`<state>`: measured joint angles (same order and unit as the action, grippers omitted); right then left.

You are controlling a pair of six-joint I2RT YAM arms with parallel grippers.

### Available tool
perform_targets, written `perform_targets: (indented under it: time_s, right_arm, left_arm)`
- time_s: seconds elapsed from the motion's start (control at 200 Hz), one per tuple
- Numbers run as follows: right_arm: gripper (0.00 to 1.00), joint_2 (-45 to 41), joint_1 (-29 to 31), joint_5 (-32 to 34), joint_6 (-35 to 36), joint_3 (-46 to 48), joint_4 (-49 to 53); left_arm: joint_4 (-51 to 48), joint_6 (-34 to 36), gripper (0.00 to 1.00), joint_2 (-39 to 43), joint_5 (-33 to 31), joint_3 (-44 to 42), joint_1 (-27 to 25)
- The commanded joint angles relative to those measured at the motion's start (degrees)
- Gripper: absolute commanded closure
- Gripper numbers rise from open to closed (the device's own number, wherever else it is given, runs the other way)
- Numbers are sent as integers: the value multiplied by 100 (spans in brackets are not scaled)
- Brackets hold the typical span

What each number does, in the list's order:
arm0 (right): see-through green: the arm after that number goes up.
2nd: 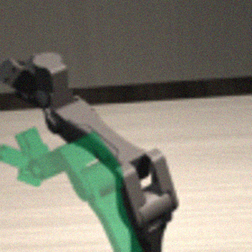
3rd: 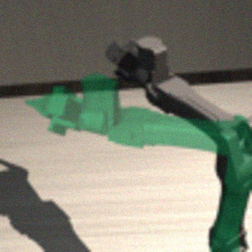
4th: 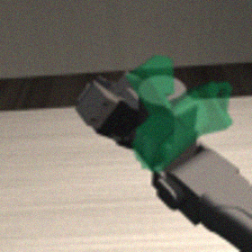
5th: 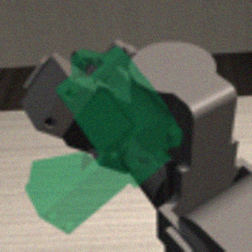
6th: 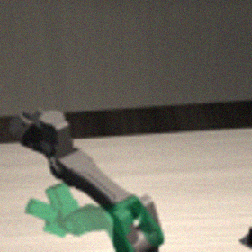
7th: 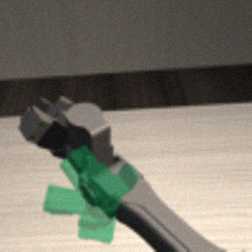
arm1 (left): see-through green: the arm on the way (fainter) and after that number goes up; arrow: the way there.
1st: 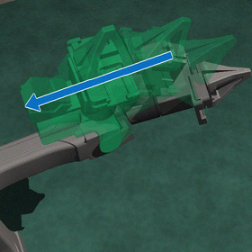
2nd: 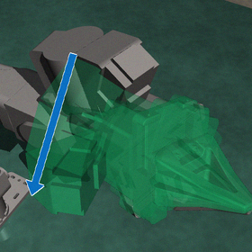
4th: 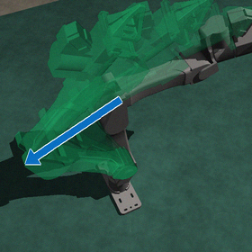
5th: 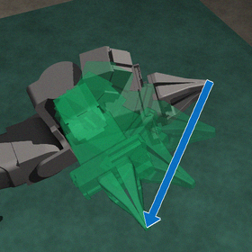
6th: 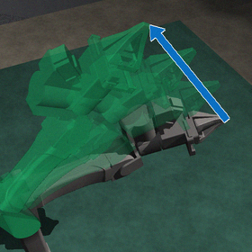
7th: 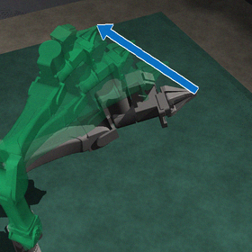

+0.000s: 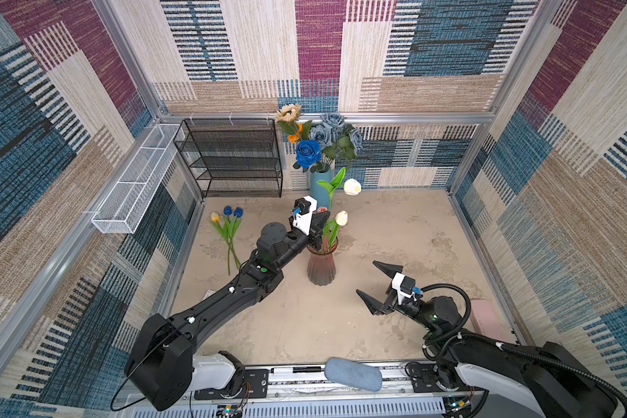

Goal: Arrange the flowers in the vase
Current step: 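Carry the white tulip over the pink vase and lower its stem in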

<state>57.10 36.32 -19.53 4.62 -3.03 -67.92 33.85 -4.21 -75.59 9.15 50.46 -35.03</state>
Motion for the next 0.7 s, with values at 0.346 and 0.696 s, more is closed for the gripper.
perform_targets:
  time_s: [0.346, 0.696]
  right_arm:
    - [0, 61, 3, -46, -15, -36, -78]
    - [0, 26, 5, -18, 2, -31, -25]
  left_arm:
    - [-418, 359, 100, 277, -526, -375, -338]
    - [-337, 385, 100, 133, -695, -654, -375]
